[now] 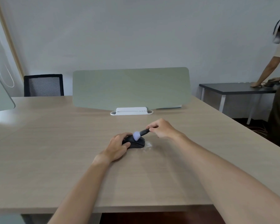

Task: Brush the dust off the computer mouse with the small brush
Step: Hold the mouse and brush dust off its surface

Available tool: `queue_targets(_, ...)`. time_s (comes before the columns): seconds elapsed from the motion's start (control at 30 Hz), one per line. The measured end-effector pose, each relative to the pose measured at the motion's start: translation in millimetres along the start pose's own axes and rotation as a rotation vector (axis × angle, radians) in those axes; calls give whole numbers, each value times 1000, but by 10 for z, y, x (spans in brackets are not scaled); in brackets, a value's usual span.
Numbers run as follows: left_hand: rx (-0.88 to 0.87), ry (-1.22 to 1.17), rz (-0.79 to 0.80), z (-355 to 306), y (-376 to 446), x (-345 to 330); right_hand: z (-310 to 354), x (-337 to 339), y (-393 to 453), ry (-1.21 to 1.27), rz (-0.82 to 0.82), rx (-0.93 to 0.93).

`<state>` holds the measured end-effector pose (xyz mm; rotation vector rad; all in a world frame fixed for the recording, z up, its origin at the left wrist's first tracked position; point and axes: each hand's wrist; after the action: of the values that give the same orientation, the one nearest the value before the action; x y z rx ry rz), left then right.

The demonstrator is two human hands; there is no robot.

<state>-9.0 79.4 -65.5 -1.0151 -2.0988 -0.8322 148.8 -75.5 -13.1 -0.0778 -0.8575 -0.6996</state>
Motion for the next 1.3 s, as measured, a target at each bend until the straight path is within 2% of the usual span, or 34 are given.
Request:
queue_targets(0.17, 22, 20, -32, 15, -12, -34, -58, -9, -3, -211, -88, -87)
queue_targets(0.27, 65, 24, -59, 15, -21, -65, -35, -25, 35, -134, -141, -41)
queue_targets(0.43, 95, 31, -76, -8, -64, -75, 13, -83, 39, -41, -18, 39)
queue_targets(0.63, 79, 24, -116, -19, -96, -78, -35, 46, 72, -273, -20, -35)
queue_targets(0.77, 59, -7, -165, -4, -91, -113, 105, 27, 121, -104, -74, 39)
queue_targets(0.87, 6, -22, -189, -7, -93, -122, 202, -77, 125, -28, -35, 63)
queue_targets(0.97, -7, -41, -228, 0, -97, -117, 159, -107, 129, -156, 19, 33)
queue_targets(1.1, 16, -17, -215, 4, -109, -132, 72, -16, 115, -304, -36, -58)
queue_targets(1.2, 6, -16, -204, 5, -98, -128, 85, -12, 133, -166, -120, -34)
queue_targets(1.3, -76, -20, -183, 6, -90, -119, 161, -82, 124, -38, -84, 43)
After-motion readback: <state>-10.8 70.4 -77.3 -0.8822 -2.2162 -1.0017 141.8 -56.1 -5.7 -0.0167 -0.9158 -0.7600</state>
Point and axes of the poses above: each hand's wrist, its own y-axis towards the middle knuckle, its own x-axis out of the back of the hand, z = x × y, and after that the axes turned 4 degrees about x, right-handed
